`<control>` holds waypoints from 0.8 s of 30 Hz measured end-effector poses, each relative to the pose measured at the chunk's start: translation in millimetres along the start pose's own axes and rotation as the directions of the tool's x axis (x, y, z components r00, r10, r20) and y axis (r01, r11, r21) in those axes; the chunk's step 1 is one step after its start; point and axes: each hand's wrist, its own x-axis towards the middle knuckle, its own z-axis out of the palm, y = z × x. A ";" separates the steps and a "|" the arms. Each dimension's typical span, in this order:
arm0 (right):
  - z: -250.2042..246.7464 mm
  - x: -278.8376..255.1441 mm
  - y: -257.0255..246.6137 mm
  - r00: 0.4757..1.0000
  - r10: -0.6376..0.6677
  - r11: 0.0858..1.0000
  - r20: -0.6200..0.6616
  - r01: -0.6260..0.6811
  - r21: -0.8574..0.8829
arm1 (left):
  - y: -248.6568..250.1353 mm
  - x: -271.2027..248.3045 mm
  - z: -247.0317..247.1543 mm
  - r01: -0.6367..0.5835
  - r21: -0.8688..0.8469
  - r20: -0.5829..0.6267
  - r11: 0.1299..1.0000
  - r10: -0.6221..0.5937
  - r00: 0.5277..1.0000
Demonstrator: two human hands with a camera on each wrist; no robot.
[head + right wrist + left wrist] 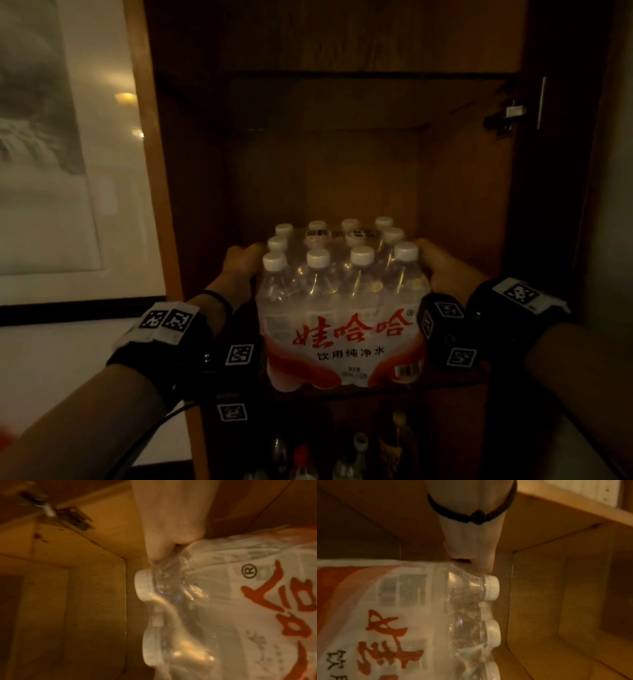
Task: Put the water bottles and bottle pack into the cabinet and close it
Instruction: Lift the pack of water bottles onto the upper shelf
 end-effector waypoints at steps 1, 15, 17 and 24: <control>-1.8 1.4 4.7 0.999 -0.034 0.996 0.026 0.037 -0.087 | -3.4 6.0 4.6 0.006 -0.006 -0.005 1.000 -0.006 1.000; -5.0 76.2 36.2 0.968 -0.165 0.959 0.188 0.202 -0.197 | -23.7 64.2 35.9 -0.007 0.001 -0.084 1.000 0.007 0.996; -5.1 84.6 38.8 0.972 -0.152 0.954 0.179 0.192 -0.230 | -24.9 69.7 38.5 -0.004 0.001 -0.083 1.000 0.004 0.997; -7.3 95.8 42.5 0.984 -0.131 0.927 0.121 0.165 -0.338 | -30.6 84.4 39.0 -0.005 -0.017 -0.040 1.000 0.004 0.999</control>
